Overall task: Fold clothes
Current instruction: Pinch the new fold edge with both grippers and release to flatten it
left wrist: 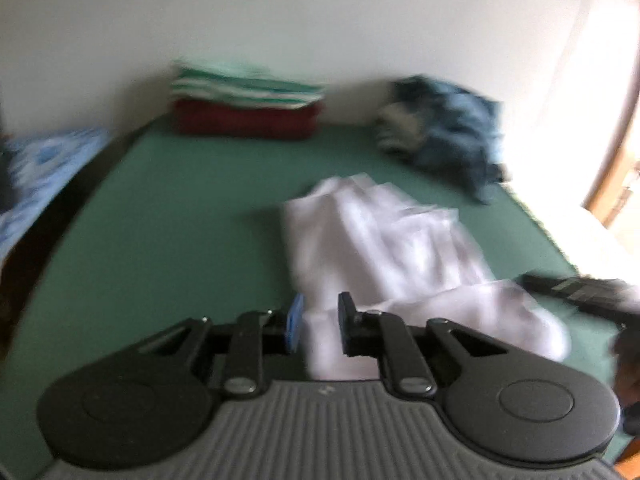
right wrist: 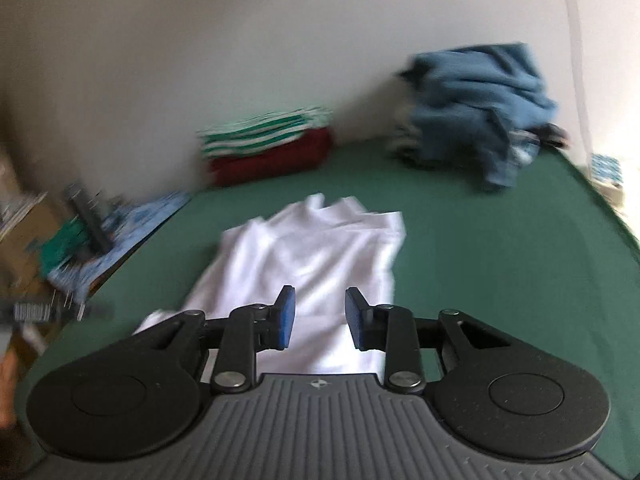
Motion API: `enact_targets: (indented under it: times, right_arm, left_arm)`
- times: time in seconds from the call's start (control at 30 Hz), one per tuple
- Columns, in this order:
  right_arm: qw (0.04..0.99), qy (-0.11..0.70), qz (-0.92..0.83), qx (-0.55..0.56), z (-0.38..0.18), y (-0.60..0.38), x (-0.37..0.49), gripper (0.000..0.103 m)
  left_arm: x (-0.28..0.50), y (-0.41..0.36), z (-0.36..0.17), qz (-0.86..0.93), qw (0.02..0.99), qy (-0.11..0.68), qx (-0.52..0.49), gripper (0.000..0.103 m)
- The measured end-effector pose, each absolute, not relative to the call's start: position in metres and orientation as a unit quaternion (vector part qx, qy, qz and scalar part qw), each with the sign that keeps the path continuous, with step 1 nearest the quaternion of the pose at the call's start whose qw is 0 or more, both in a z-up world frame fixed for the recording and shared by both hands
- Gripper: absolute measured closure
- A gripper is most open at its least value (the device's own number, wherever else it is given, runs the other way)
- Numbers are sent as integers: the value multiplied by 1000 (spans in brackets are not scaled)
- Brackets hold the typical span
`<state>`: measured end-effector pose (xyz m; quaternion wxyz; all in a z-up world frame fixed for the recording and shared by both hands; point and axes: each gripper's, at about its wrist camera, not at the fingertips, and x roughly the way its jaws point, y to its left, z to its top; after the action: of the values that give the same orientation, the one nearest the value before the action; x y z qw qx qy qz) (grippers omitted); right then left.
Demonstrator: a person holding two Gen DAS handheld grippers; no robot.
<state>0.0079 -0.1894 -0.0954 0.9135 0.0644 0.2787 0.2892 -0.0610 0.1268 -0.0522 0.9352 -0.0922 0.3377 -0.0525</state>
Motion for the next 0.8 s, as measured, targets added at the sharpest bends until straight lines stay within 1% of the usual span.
enact_targets:
  times: [0.07, 0.1, 0.17, 0.2, 0.27, 0.3, 0.33, 0.37, 0.47, 0.53, 0.63, 0.67, 0.7, 0.73, 0.77, 0.8]
  right_arm:
    - [906, 283, 313, 37, -99, -170, 3, 72]
    - [901, 291, 320, 27, -104, -161, 4, 72]
    - [895, 308, 322, 13, -113, -150, 6, 73]
    - [893, 317, 320, 7, -119, -147, 8, 76]
    - [894, 326, 307, 21, -127, -154, 13, 80]
    - [895, 328, 299, 34, -130, -162, 15, 87]
    - [897, 331, 290, 46, -133, -169, 17, 98]
    - [898, 333, 281, 59, -137, -176, 20, 102]
    - [898, 336, 274, 78, -140, -182, 23, 103]
    - [899, 336, 274, 59, -136, -177, 19, 103]
    - [902, 335, 268, 42, -133, -173, 20, 103]
    - [904, 334, 263, 41, -132, -173, 22, 99]
    - [906, 333, 259, 40, -132, -173, 24, 89]
    - [907, 332, 254, 38, -131, -173, 26, 78]
    - [909, 331, 250, 37, -131, -174, 28, 73]
    - [911, 331, 245, 36, -130, -174, 30, 68]
  left_arm:
    - [-51, 113, -54, -94, 929, 343, -99, 76]
    - [-46, 107, -61, -102, 924, 356, -101, 79]
    - [-37, 97, -82, -108, 914, 379, -97, 78]
    - [-33, 94, -93, -103, 911, 389, -90, 79]
    - [-33, 95, -104, -102, 918, 375, -82, 79]
    - [-32, 95, -105, -106, 919, 372, -77, 79]
    - [-31, 95, -105, -111, 920, 370, -72, 78]
    - [-30, 95, -105, -115, 921, 367, -67, 78]
    - [-26, 91, -106, -122, 921, 366, -55, 78]
    - [-27, 93, -102, -126, 919, 371, -49, 78]
    - [-36, 110, -91, -97, 927, 360, -38, 76]
    - [-40, 117, -88, -91, 931, 352, -41, 70]
    - [-45, 125, -83, -86, 935, 342, -46, 58]
    - [-47, 132, -79, -81, 938, 335, -49, 50]
    - [-47, 137, -78, -77, 940, 330, -50, 35]
    - [-44, 141, -79, -69, 942, 326, -51, 31]
